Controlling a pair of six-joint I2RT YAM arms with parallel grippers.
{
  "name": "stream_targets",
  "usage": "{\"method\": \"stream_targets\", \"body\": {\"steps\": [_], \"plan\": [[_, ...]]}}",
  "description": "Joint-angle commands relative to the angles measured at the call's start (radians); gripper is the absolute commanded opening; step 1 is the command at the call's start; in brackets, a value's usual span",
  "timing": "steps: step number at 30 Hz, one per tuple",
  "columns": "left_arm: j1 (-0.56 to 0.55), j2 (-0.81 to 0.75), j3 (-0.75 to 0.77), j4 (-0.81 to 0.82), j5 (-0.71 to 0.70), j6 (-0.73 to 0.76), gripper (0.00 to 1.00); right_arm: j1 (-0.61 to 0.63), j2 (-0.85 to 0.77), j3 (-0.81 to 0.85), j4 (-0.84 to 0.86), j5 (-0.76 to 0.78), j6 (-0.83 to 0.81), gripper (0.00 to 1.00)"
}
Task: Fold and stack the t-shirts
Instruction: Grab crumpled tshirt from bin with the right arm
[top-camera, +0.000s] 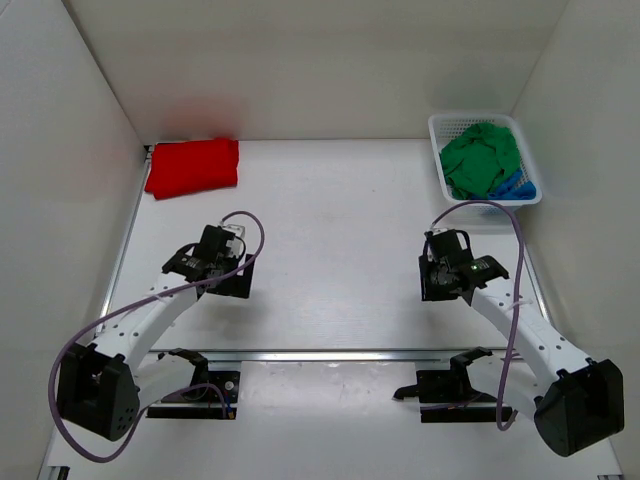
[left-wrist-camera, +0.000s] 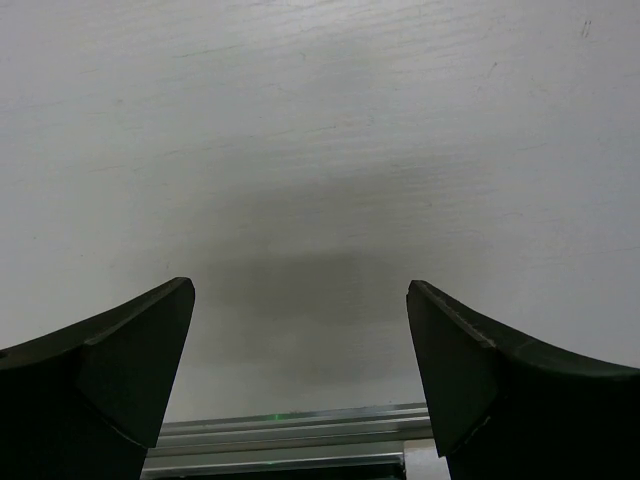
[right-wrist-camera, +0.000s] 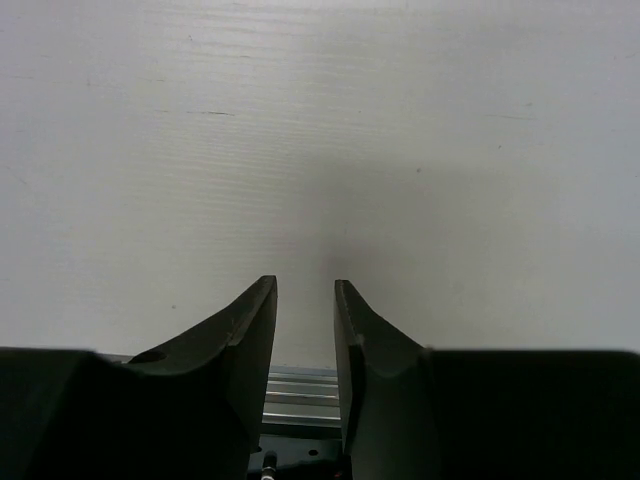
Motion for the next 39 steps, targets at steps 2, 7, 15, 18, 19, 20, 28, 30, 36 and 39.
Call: {"method": "stream_targets", "body": {"steps": [2,7,15,18,19,20,28,30,36,39], "plan": [[0.013,-0.077,-0.001,0.008,-0.042,-0.019,0.98,-0.017,-0.021,0.008,0.029,0.001,-0.006,0.26],[0.021,-0.152,-0.015,0.028,-0.039,-0.008,0.99,-0.249,-0.015,0.060,0.024,-0.167,-0.136,0.29],[0.018,-0.221,-0.038,0.028,-0.004,0.016,0.98,-0.435,0.156,0.538,0.067,-0.151,-0.256,0.45],[0.085,-0.357,-0.041,0.034,-0.005,0.015,0.98,-0.474,0.312,0.737,0.109,-0.146,-0.287,0.49],[0.120,-0.373,-0.039,0.038,-0.004,0.010,0.96,-0.489,0.380,0.808,0.116,-0.119,-0.294,0.50],[0.130,-0.402,-0.044,0.038,0.012,0.019,0.88,-0.491,0.412,0.842,0.135,-0.118,-0.304,0.50],[0.099,-0.319,-0.038,0.035,0.019,0.029,0.35,-0.598,0.788,1.131,0.199,-0.121,-0.302,0.51],[0.098,-0.290,-0.039,0.032,0.038,0.032,0.58,-0.615,0.877,1.172,0.217,-0.118,-0.307,0.52],[0.108,-0.296,-0.038,0.037,0.030,0.036,0.82,-0.621,1.175,1.406,0.107,-0.135,-0.356,0.53],[0.119,-0.304,-0.039,0.037,0.026,0.029,0.81,-0.606,1.302,1.502,0.060,-0.125,-0.359,0.53]]}}
